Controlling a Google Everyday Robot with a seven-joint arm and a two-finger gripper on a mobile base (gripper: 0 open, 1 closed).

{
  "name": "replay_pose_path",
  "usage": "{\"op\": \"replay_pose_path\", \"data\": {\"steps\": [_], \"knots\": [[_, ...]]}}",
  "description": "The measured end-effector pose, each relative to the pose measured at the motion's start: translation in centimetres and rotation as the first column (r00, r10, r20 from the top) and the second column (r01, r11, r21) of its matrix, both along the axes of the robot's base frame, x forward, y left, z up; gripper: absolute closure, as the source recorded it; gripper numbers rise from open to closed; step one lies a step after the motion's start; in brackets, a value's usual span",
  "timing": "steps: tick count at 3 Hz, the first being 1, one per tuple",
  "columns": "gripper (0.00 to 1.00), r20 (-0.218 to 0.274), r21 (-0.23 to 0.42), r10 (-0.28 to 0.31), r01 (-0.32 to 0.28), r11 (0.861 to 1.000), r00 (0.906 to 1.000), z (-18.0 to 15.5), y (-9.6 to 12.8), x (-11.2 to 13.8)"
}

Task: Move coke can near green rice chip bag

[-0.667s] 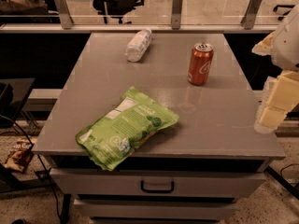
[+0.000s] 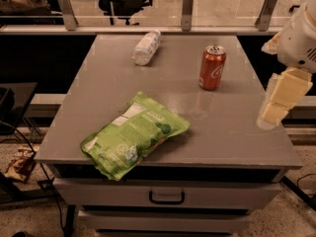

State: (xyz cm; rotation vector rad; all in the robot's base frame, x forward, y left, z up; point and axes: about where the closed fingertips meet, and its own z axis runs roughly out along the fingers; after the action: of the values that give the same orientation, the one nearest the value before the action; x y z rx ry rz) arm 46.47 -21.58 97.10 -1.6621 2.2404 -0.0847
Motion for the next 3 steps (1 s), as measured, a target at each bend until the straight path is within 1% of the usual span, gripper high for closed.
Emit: {"op": "replay_pose_path", "data": {"steps": [1, 2, 3], "knots": [[0.0, 0.028, 0.046, -0.05, 0.049, 0.998, 0.9983, -0.5, 0.1, 3.9], [0.0, 0.048, 0.107, -0.105, 0.099, 0.989, 0.9933, -0.9, 0.0, 7.7], [0.0, 0.055, 0.162, -0.134, 0.123, 0.979, 0.9895, -1.4, 0.2, 11.0]]}}
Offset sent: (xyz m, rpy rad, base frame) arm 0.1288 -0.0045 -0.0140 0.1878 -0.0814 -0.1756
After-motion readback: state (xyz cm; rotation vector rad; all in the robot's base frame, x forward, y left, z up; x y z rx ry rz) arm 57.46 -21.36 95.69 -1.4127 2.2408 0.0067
